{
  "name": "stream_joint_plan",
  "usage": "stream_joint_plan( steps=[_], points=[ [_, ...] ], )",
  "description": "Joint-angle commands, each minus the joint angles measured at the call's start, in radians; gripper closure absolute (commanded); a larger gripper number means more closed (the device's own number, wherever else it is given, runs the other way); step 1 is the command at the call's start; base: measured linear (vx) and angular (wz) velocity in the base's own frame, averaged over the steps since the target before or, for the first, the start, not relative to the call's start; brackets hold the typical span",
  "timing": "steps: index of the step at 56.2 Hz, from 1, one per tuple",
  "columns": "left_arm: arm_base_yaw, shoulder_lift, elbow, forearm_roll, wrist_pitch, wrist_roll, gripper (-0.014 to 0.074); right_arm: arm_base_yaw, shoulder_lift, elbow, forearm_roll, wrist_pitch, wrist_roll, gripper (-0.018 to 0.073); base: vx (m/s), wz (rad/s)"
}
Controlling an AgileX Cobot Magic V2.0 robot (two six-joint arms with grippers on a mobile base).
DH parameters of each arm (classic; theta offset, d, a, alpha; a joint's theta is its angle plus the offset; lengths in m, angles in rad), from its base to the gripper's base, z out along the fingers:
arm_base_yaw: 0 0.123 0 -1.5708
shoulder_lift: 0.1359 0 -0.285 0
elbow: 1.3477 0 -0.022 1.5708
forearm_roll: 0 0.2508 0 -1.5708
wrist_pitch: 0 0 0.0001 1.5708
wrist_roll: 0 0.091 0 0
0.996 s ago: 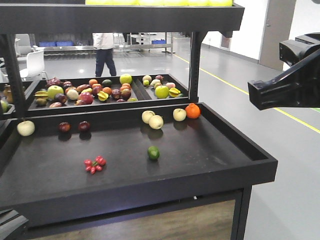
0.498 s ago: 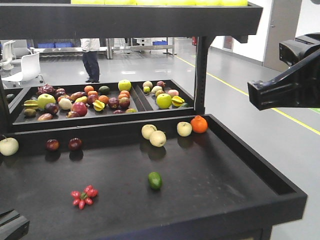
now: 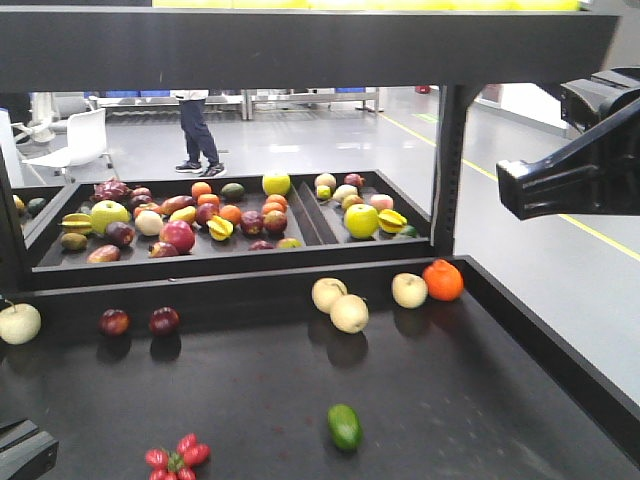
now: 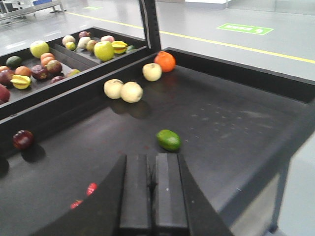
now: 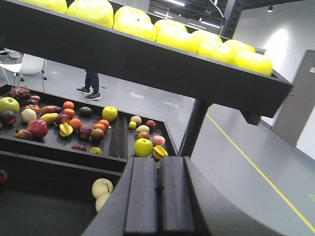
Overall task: Pick snacks and fruit into basket
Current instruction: 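Drive the base to the black fruit display stand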
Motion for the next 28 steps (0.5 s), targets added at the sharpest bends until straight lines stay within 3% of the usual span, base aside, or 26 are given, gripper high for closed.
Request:
stream_joint_plan(
  steps=[1,28],
  points=[
    [-0.005,0.0,-0.029,-0.004,-0.08,-0.006,0.0602,-0.005,-0.014,-0.03,-0.073,-0.029,-0.007,0.0566,0.31,0.14],
    [-0.005,0.0,-0.029,-0.004,-0.08,-0.006,0.0602,-0.005,-0.014,-0.03,-0.073,-0.029,-0.006,0.0566,0.25,0.17]
  ],
)
